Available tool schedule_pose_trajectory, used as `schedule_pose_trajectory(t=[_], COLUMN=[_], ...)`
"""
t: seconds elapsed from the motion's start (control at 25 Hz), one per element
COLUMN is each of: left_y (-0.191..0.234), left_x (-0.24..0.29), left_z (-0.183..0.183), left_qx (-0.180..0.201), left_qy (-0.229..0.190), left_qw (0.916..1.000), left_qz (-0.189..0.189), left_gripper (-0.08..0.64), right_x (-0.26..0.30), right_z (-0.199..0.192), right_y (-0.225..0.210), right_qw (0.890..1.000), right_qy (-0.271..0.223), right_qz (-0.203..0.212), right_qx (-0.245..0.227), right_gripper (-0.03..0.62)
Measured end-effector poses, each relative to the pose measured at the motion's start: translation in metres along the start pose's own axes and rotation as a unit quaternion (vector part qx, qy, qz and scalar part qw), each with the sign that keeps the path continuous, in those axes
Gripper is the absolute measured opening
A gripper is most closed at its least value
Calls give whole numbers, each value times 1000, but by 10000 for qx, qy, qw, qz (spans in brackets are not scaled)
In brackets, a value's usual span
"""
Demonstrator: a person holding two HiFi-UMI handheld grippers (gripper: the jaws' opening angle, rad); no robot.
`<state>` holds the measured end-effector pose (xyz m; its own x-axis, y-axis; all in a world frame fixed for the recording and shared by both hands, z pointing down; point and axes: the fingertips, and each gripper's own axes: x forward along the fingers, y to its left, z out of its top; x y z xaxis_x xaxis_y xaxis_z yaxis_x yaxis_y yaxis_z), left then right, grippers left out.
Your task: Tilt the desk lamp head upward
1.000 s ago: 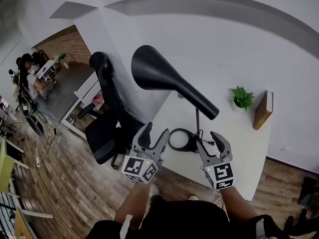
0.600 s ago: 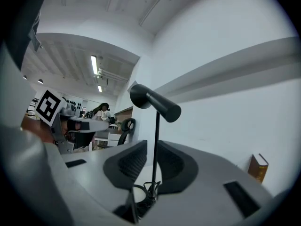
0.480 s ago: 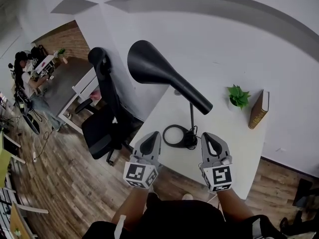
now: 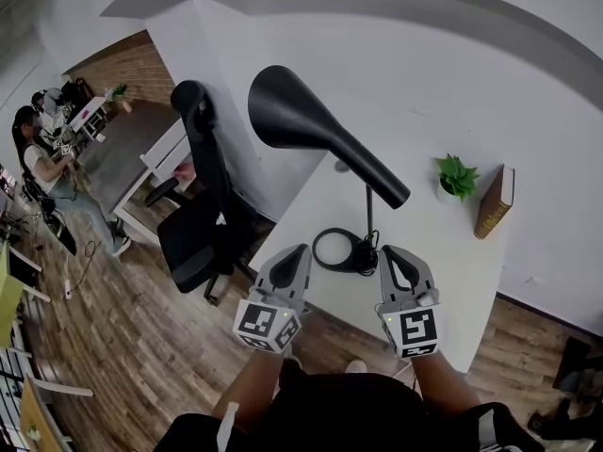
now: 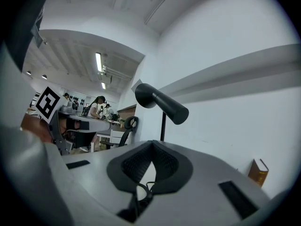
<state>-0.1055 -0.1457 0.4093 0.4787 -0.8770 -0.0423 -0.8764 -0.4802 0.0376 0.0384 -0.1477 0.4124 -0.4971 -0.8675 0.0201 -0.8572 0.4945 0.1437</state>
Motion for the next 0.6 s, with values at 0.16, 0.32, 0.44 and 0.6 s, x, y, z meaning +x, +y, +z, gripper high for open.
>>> schedule_pose_trajectory(t=[0.16, 0.32, 0.44, 0.6], left_y=[2, 5, 5, 1], left_x=[-2, -3, -5, -7], left_z=[3, 7, 7, 5], left_qx=[22, 22, -5, 1], left_qy=[-24, -70, -54, -35], left_qw=[10000, 9999, 9999, 9999], left_qz=[64, 129, 148, 118], left_gripper=[8, 8, 9, 8], right_x=[0, -1, -1, -3], right_z=[1, 2, 2, 2], right_y=[0, 2, 2, 4], right_qw=[10000, 10000, 10000, 10000], right_qy=[3, 0, 7, 15], right_qz=[-25, -26, -23, -29], right_qx=[-44, -52, -42, -47], right_gripper=[0, 0, 0, 0])
